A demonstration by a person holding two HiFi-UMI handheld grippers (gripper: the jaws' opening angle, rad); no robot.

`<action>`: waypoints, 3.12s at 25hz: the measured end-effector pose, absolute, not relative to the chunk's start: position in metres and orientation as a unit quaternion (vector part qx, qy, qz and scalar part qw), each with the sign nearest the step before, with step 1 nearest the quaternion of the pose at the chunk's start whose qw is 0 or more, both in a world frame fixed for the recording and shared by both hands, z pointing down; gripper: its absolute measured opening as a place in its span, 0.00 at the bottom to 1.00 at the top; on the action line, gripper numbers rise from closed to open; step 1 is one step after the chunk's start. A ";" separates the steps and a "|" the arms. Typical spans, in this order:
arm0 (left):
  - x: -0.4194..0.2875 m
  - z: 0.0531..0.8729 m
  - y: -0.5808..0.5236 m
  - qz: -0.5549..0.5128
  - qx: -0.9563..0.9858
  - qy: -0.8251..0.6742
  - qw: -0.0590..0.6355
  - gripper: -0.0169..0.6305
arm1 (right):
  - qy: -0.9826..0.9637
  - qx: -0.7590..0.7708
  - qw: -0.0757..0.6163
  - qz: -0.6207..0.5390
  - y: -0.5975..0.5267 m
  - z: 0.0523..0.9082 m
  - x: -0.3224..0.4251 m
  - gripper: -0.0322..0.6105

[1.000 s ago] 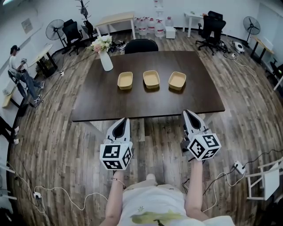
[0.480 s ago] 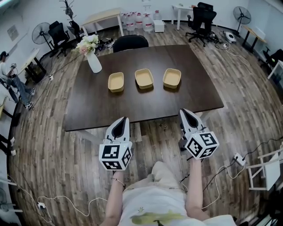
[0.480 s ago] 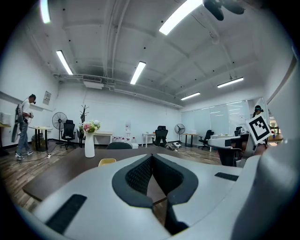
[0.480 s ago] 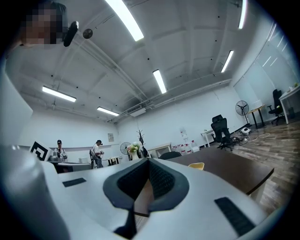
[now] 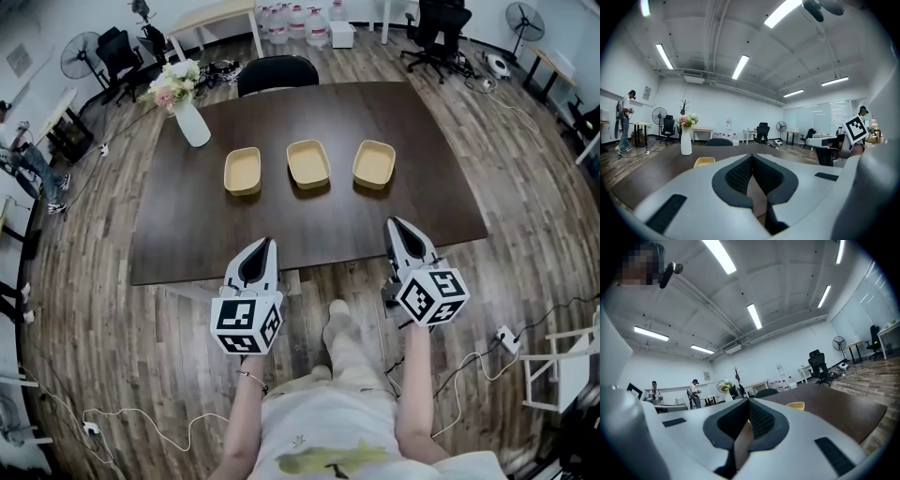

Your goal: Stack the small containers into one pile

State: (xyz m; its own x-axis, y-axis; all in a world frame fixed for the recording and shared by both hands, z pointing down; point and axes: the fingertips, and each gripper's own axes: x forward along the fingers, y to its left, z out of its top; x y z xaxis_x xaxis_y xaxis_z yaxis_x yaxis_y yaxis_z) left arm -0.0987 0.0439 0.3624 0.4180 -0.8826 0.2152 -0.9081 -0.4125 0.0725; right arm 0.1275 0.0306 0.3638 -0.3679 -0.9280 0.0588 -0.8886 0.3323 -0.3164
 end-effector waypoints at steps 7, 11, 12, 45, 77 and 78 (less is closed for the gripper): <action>-0.083 0.379 -0.014 0.085 0.834 -0.532 0.120 0.06 | 0.814 -0.551 0.055 -0.178 -0.037 0.377 0.133 0.08; -0.075 0.384 -0.044 0.092 0.834 -0.529 0.126 0.06 | 0.814 -0.542 0.072 -0.196 -0.068 0.379 0.140 0.08; -0.072 0.385 -0.052 0.093 0.835 -0.528 0.127 0.06 | 0.815 -0.542 0.070 -0.195 -0.076 0.380 0.143 0.08; 0.018 0.463 -0.184 0.164 0.859 -0.438 0.208 0.06 | 0.719 -0.612 -0.016 -0.329 -0.205 0.495 0.209 0.10; 0.051 0.506 -0.200 0.203 0.870 -0.395 0.214 0.06 | 0.557 -0.711 -0.152 -0.402 -0.236 0.598 0.247 0.11; 0.049 0.505 -0.200 0.202 0.869 -0.398 0.214 0.06 | 0.556 -0.712 -0.151 -0.400 -0.235 0.596 0.247 0.11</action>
State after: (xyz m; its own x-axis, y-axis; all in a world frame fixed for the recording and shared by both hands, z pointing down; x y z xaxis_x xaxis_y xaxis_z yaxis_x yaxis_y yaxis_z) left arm 0.0491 -0.2002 0.5045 0.6026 -0.6051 0.5203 -0.7774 -0.5925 0.2113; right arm 0.2472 -0.2353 0.5964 0.0600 -0.6711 0.7389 -0.9138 -0.3348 -0.2300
